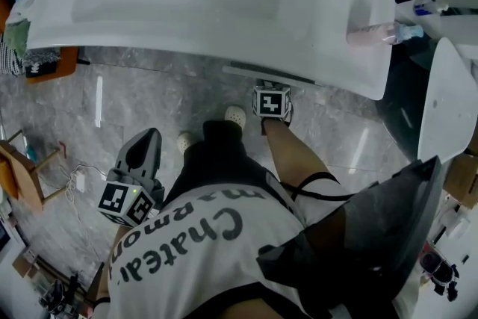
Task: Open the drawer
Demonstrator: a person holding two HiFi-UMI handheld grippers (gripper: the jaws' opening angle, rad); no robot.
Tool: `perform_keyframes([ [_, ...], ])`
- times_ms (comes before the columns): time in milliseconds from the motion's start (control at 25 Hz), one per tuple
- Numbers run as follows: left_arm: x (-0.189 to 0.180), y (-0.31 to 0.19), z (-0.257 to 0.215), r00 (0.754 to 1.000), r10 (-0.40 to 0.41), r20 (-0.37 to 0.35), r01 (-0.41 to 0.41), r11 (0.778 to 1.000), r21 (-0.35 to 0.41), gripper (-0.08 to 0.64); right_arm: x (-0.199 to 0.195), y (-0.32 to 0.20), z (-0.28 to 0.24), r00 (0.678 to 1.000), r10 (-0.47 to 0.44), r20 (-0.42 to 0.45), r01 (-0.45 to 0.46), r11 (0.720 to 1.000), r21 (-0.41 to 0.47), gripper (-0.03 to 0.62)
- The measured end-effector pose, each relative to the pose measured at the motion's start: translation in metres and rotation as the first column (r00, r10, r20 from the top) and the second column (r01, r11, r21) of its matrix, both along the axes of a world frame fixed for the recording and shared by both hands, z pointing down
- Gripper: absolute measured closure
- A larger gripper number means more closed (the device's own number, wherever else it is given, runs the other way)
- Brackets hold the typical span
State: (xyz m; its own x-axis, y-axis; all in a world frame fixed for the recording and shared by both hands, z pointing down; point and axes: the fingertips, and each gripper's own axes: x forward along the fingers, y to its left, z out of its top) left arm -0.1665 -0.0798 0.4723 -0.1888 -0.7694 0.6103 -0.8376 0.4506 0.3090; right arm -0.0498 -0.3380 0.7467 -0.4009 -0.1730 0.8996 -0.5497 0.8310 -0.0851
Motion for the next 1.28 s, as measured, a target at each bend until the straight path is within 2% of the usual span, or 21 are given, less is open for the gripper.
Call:
perform_keyframes([
  [480,0.013,-0.005,0.009,1.000,0.016,-0.018,-0.016,0.999,0.030,0.552,0.019,0.021,0.002,1.000,-0.015,0.010,0.015,1.000,-0.006,0.449],
  [840,0.017,0.003,0.020,0.997,0.062,-0.051,-0.060,0.997,0.042,0.552,0.030,0.043,0.002,0.999,-0.016,0.032,0.017,1.000,-0.025,0.451],
  [1040,0.010,0.014,0.017,0.996,0.070,-0.053,-0.067,0.996,0.057,0.552,0.035,0.042,0.001,1.000,0.022,0.006,-0.022,0.999,-0.025,0.451],
  [1280,0.006,0.050,0.023,0.997,0.069,-0.035,-0.068,0.997,0.026,0.552,0.037,0.042,0.002,1.000,0.013,-0.012,-0.013,1.000,-0.007,0.451],
])
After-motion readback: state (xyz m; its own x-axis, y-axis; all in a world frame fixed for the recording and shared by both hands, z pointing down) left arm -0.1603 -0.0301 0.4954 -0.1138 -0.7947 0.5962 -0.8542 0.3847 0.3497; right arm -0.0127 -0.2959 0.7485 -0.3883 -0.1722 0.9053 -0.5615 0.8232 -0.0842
